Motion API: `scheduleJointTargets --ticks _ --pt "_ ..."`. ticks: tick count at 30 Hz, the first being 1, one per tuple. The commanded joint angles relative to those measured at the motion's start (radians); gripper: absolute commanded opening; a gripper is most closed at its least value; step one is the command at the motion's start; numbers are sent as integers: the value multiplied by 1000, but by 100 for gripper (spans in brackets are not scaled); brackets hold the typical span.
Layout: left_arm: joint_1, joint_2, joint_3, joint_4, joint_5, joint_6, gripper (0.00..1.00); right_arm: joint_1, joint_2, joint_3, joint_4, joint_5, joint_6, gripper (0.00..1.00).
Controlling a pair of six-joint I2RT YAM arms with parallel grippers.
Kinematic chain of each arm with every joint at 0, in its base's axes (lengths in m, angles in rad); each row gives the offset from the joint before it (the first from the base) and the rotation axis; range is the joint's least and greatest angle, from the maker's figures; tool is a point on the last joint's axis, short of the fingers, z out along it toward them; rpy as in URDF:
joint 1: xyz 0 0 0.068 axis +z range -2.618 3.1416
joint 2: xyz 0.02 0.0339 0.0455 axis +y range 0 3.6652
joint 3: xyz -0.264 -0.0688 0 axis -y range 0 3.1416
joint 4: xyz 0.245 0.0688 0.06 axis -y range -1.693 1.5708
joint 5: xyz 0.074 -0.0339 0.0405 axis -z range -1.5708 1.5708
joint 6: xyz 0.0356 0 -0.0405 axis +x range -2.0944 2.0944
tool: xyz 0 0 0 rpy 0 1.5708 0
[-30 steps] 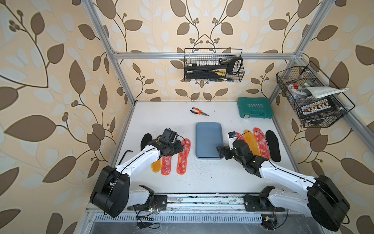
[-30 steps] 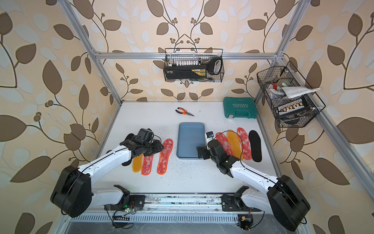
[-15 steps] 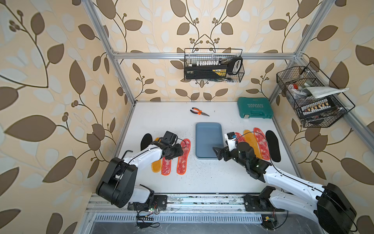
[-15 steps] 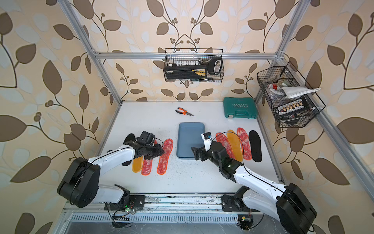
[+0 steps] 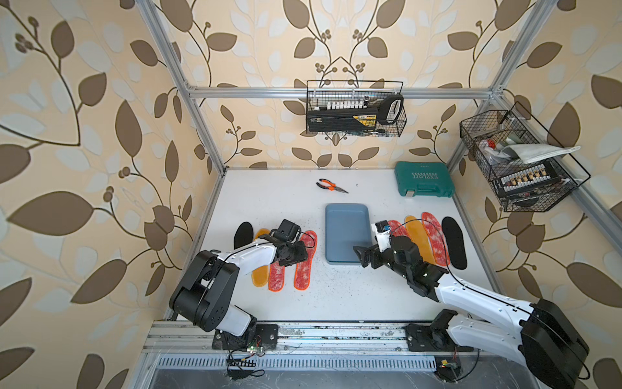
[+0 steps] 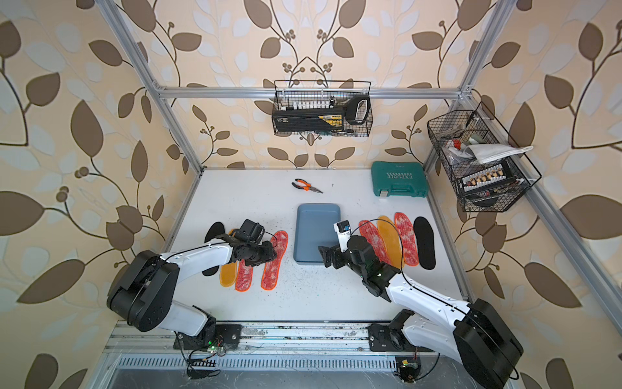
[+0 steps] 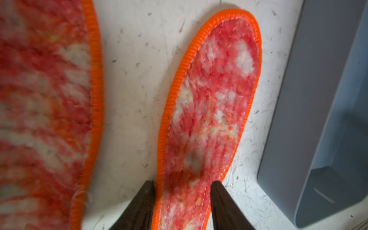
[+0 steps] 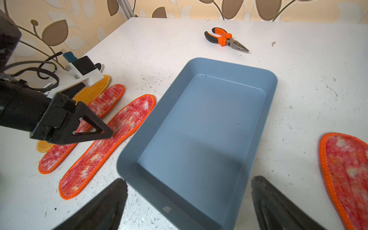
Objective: Put the insoles into the storage box
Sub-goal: Pick up the insole from the center of the board.
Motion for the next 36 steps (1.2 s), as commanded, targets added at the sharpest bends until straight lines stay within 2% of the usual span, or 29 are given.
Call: scheduleJointTargets --ticks 1,2,4,7,12,19,21,30,36 --pt "-24 34 23 -14 -45 -25 49 7 10 25 -21 18 -1 99" --pt "-25 44 21 -14 -53 -29 49 7 9 28 -27 25 1 99" --pt "-28 55 13 -8 -75 -36 41 7 4 26 -26 21 0 99" --pt "-29 57 14 -22 -105 -45 20 7 -5 22 -26 33 1 99" --pt "-29 40 15 -42 -142 -53 0 7 -6 21 -30 34 1 99" --pt "-29 -41 12 -60 -139 -61 0 7 4 34 -49 62 7 99" --pt "-28 -107 8 -68 -149 -63 0 7 4 38 -55 71 5 99" --pt "-13 -271 60 -121 -135 -52 0 7 -49 24 -116 255 46 99" --pt "-13 -264 155 -67 -78 -34 0 7 -176 -32 -140 416 88 99"
